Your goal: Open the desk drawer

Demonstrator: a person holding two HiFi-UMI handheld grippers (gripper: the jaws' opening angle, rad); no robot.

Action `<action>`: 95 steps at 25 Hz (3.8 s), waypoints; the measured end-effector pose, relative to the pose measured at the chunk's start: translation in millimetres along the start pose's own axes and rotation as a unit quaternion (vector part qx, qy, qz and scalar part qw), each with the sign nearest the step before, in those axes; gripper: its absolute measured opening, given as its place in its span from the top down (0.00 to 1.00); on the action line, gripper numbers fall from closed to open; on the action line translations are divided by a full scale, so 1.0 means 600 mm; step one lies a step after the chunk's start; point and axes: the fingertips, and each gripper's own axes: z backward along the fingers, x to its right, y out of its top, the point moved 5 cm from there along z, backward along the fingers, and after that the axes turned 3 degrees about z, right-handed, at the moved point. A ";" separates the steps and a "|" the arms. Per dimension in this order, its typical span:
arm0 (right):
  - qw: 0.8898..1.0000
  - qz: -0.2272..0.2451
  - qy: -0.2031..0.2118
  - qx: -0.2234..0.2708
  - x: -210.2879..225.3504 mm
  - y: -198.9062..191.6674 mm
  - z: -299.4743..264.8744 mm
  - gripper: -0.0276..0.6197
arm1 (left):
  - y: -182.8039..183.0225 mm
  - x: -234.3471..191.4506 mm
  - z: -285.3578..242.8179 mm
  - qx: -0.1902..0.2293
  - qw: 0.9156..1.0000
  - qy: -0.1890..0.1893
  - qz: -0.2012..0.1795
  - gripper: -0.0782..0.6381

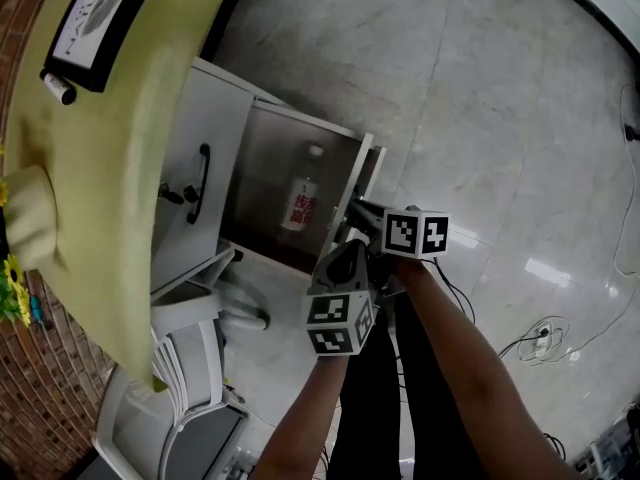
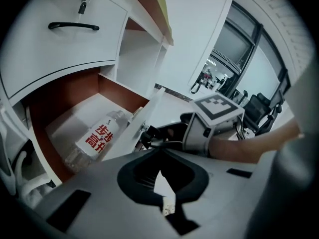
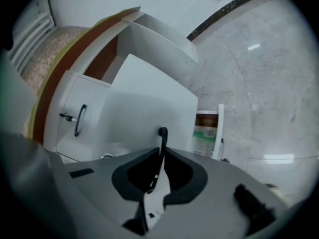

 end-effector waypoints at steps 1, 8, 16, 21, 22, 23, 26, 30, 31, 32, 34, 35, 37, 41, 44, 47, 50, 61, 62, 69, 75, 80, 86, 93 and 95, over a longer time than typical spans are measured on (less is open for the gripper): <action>1.000 0.010 -0.014 -0.007 0.006 -0.002 0.001 0.91 | -0.004 0.001 0.000 -0.006 1.000 -0.004 -0.004 0.88; 0.993 0.064 -0.095 -0.001 0.048 -0.006 0.053 0.91 | -0.015 0.002 0.003 -0.021 1.000 -0.011 -0.009 0.88; 0.998 0.046 -0.049 0.001 0.017 -0.029 0.096 0.91 | -0.002 0.014 0.023 -0.027 0.999 -0.014 -0.017 0.88; 0.998 0.054 -0.031 -0.007 -0.049 -0.046 0.119 0.91 | 0.018 0.023 0.063 -0.028 0.998 -0.030 -0.040 0.88; 0.998 0.058 -0.024 -0.005 -0.064 -0.044 0.124 0.92 | 0.024 0.025 0.070 -0.026 0.998 -0.033 -0.046 0.88; 0.998 0.062 -0.016 -0.001 -0.079 -0.043 0.130 0.92 | 0.030 0.028 0.079 -0.023 0.998 -0.034 -0.050 0.88; 0.999 0.052 0.004 0.009 -0.125 -0.047 0.158 0.93 | 0.049 0.039 0.121 -0.007 0.998 -0.033 -0.044 0.88; 0.998 0.051 0.001 0.033 -0.196 -0.038 0.203 0.94 | 0.078 0.055 0.189 0.010 0.999 -0.031 -0.033 0.88; 0.997 0.059 -0.001 0.041 -0.215 -0.033 0.216 0.94 | 0.084 0.061 0.204 0.012 0.999 -0.033 -0.036 0.88; 0.997 0.066 -0.002 0.049 -0.234 -0.027 0.228 0.94 | 0.090 0.067 0.219 0.013 0.998 -0.037 -0.039 0.88; 0.995 0.076 0.000 0.066 -0.268 -0.017 0.249 0.94 | 0.101 0.081 0.246 0.018 0.998 -0.048 -0.048 0.88; 0.994 0.077 0.001 0.074 -0.282 -0.013 0.258 0.94 | 0.105 0.087 0.257 0.019 0.997 -0.052 -0.053 0.88; 0.993 0.074 0.002 0.086 -0.301 -0.007 0.271 0.94 | 0.110 0.097 0.275 0.018 0.996 -0.057 -0.062 0.88; 0.993 0.058 0.000 0.101 -0.317 -0.008 0.289 0.94 | 0.120 0.110 0.298 0.019 0.995 -0.061 -0.073 0.88; 0.993 0.050 0.001 0.107 -0.323 -0.013 0.294 0.94 | 0.125 0.107 0.306 0.016 0.996 -0.055 -0.075 0.88; 0.993 0.034 0.009 0.113 -0.323 -0.016 0.296 0.94 | 0.128 0.093 0.307 0.013 0.997 -0.042 -0.068 0.88; 0.992 0.015 0.018 0.125 -0.317 -0.009 0.293 0.94 | 0.130 0.077 0.304 0.012 0.997 -0.029 -0.070 0.88; 0.988 0.017 0.106 0.111 -0.338 0.052 0.149 0.93 | 0.135 -0.035 0.281 0.023 0.997 0.039 -0.063 0.88; 0.987 0.018 0.116 0.107 -0.344 0.059 0.129 0.93 | 0.138 -0.050 0.278 0.024 0.997 0.046 -0.062 0.88; 0.979 0.026 0.183 0.080 -0.384 0.105 0.005 0.80 | 0.164 -0.129 0.233 0.049 0.995 0.072 -0.047 0.88; 0.971 0.027 0.227 0.066 -0.404 0.119 -0.060 0.80 | 0.173 -0.168 0.205 0.063 0.994 0.080 -0.042 0.88; 0.967 -0.019 0.238 0.086 -0.396 0.139 -0.084 0.80 | 0.162 -0.182 0.196 0.065 0.994 0.080 -0.024 0.88; 0.962 -0.038 0.264 0.065 -0.413 0.144 -0.113 0.80 | 0.149 -0.187 0.200 0.072 0.994 0.075 0.016 0.88; 0.956 -0.083 0.268 0.085 -0.398 0.135 -0.119 0.91 | 0.143 -0.194 0.194 0.068 0.994 0.083 0.024 0.88; 0.956 -0.081 0.267 0.088 -0.397 0.135 -0.118 0.91 | 0.141 -0.192 0.193 0.069 0.994 0.083 0.027 0.88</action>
